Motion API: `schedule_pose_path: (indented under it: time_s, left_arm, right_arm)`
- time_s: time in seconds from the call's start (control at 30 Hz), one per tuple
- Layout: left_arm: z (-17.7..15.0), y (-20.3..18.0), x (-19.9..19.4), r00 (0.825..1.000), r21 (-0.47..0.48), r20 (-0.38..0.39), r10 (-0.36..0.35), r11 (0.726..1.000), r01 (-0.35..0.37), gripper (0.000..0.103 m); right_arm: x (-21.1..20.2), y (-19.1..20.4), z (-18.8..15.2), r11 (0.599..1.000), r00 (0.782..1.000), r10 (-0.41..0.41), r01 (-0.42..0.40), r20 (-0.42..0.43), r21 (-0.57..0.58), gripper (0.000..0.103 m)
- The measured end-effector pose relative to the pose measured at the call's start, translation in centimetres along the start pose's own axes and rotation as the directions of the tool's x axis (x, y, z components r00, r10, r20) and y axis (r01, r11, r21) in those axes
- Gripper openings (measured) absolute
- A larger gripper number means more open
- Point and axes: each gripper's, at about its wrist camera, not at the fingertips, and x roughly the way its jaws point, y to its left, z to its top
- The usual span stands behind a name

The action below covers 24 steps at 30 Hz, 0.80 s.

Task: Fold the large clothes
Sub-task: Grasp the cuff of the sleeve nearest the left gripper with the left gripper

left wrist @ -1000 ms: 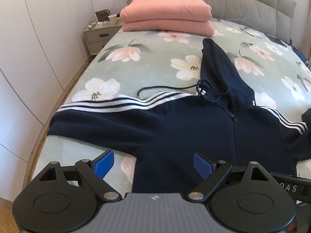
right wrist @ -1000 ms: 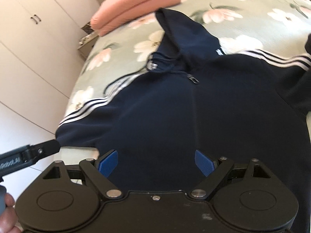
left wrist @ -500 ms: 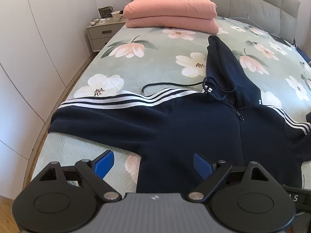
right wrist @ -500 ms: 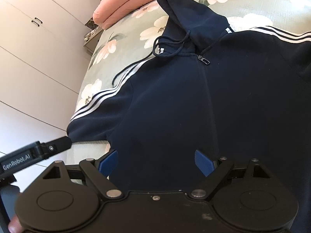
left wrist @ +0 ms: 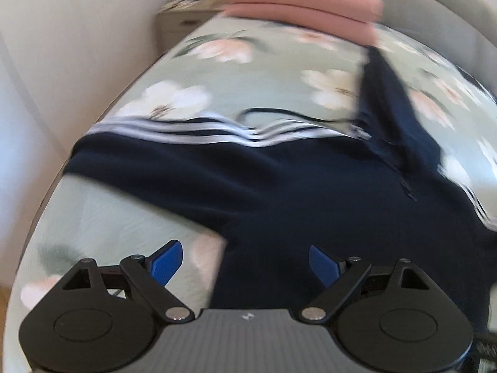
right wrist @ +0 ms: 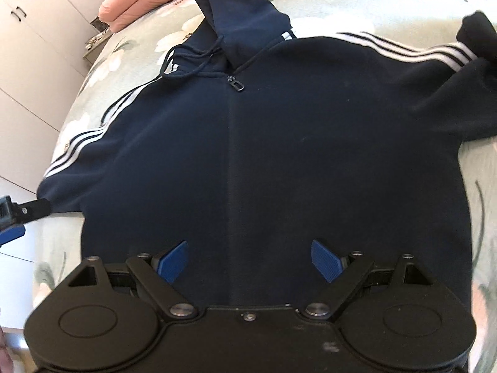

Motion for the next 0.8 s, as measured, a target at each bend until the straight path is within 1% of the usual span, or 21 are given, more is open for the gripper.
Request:
schedule_pose_path:
  time_s: [0.1, 0.17, 0.23, 0.27, 0.3, 0.33, 0.4, 0.47, 0.53, 0.57, 0.6, 0.63, 0.67, 0.7, 0.77, 0.8]
  left_arm:
    - [1.4, 3.6, 1.7, 0.998, -0.088, 0.006, 0.070, 0.994, -0.069, 0.090]
    - [2.7, 6.8, 2.7, 0.992, -0.165, 0.017, 0.123, 0.979, -0.119, 0.090]
    - [4.0, 10.5, 3.8, 0.986, -0.265, 0.015, 0.168, 0.951, -0.158, 0.090]
    - [4.5, 12.5, 4.4, 0.983, -0.314, 0.008, 0.183, 0.934, -0.171, 0.090]
    - [5.1, 14.8, 5.1, 0.982, -0.371, -0.005, 0.191, 0.911, -0.179, 0.090]
    - [5.5, 16.4, 5.7, 0.983, -0.413, -0.011, 0.184, 0.894, -0.172, 0.090]
    - [6.2, 20.4, 7.6, 0.987, -0.506, -0.019, 0.160, 0.850, -0.148, 0.089]
    - [6.8, 23.8, 9.9, 0.988, -0.582, -0.048, 0.149, 0.800, -0.148, 0.085]
    - [6.9, 26.3, 12.0, 0.989, -0.639, -0.071, 0.131, 0.756, -0.146, 0.080]
    - [7.0, 27.4, 13.2, 0.990, -0.662, -0.082, 0.111, 0.737, -0.137, 0.079]
    - [6.9, 27.9, 13.9, 0.991, -0.678, -0.086, 0.099, 0.724, -0.131, 0.079]
    - [6.8, 28.5, 14.5, 0.993, -0.697, -0.087, 0.085, 0.707, -0.121, 0.081]
    - [6.9, 28.8, 15.0, 0.994, -0.711, -0.072, 0.077, 0.695, -0.105, 0.085]
    - [7.0, 29.0, 15.2, 0.996, -0.713, -0.054, 0.077, 0.695, -0.093, 0.090]
    - [7.4, 29.1, 15.5, 0.995, -0.710, -0.033, 0.090, 0.699, -0.087, 0.090]
    - [7.4, 29.2, 15.8, 0.995, -0.712, -0.024, 0.100, 0.697, -0.087, 0.086]
  right_arm:
    - [0.1, 0.7, 0.5, 0.998, 1.000, -0.015, 0.016, 0.020, -0.053, 0.102]
    - [0.3, 1.7, 0.9, 0.995, 1.000, -0.020, 0.022, 0.025, -0.096, 0.102]
    - [0.8, 2.9, 1.1, 0.989, 1.000, -0.020, 0.024, 0.023, -0.144, 0.102]
    - [1.0, 3.6, 1.1, 0.986, 1.000, -0.018, 0.022, 0.022, -0.166, 0.102]
    - [1.3, 4.2, 1.1, 0.983, 1.000, -0.014, 0.017, 0.017, -0.183, 0.102]
    - [1.7, 4.9, 1.1, 0.980, 1.000, -0.009, 0.010, 0.008, -0.199, 0.102]
    - [2.5, 6.2, 0.9, 0.975, 1.000, -0.001, -0.002, -0.014, -0.224, 0.102]
    - [3.5, 7.5, 0.6, 0.968, 0.999, 0.003, -0.012, -0.039, -0.249, 0.102]
    - [4.5, 8.8, 0.3, 0.961, 0.998, 0.000, -0.018, -0.064, -0.277, 0.102]
    - [4.9, 9.3, 0.2, 0.957, 0.997, -0.002, -0.019, -0.073, -0.288, 0.102]
    - [5.4, 9.9, 0.0, 0.954, 0.997, -0.004, -0.021, -0.083, -0.300, 0.102]
    - [5.8, 10.4, -0.1, 0.950, 0.996, -0.005, -0.024, -0.093, -0.311, 0.102]
    - [6.2, 10.9, -0.2, 0.947, 0.995, -0.004, -0.028, -0.099, -0.319, 0.102]
    - [6.5, 11.3, -0.3, 0.945, 0.994, -0.005, -0.030, -0.105, -0.327, 0.102]
    - [6.9, 12.2, -0.4, 0.939, 0.994, -0.007, -0.033, -0.113, -0.342, 0.102]
    - [7.1, 12.5, -0.4, 0.937, 0.993, -0.006, -0.035, -0.116, -0.348, 0.102]
